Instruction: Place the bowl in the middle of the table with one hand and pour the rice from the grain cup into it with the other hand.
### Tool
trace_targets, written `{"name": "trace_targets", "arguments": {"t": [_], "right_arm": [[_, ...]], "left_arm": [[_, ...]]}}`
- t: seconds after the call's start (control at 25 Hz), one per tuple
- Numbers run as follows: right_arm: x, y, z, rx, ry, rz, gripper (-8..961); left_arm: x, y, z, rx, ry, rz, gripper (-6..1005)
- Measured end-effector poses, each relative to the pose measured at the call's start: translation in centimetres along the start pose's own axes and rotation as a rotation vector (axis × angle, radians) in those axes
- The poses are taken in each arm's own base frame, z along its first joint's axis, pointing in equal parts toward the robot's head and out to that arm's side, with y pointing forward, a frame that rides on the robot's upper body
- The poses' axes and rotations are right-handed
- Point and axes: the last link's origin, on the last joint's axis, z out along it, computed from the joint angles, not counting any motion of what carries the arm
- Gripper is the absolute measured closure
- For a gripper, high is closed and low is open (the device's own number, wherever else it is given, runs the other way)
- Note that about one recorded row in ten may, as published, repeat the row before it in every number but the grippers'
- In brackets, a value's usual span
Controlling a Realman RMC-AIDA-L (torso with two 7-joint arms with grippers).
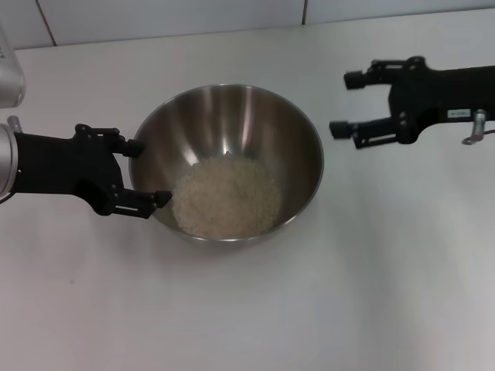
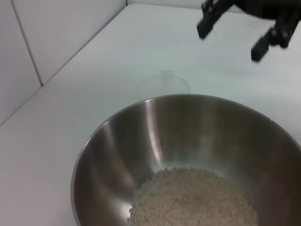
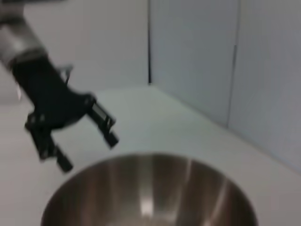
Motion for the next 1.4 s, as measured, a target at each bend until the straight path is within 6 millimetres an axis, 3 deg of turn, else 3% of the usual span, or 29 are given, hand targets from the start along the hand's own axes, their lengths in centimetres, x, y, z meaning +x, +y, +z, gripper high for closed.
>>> {"name": "trace_targets", "arguments": {"t": [0.2,1.4], "right_arm": [[-0.9,0.1,1.1,-0.007,0.113,-0.033,121],[-1.4,0.2,1.0,0.008,0.124,-0.05,121]], "left_arm": [[0.1,0.0,0.0,0.0,0.001,0.002,149],[0.3,-0.1,0.0,0.002,-0.007,0.012,149]]}}
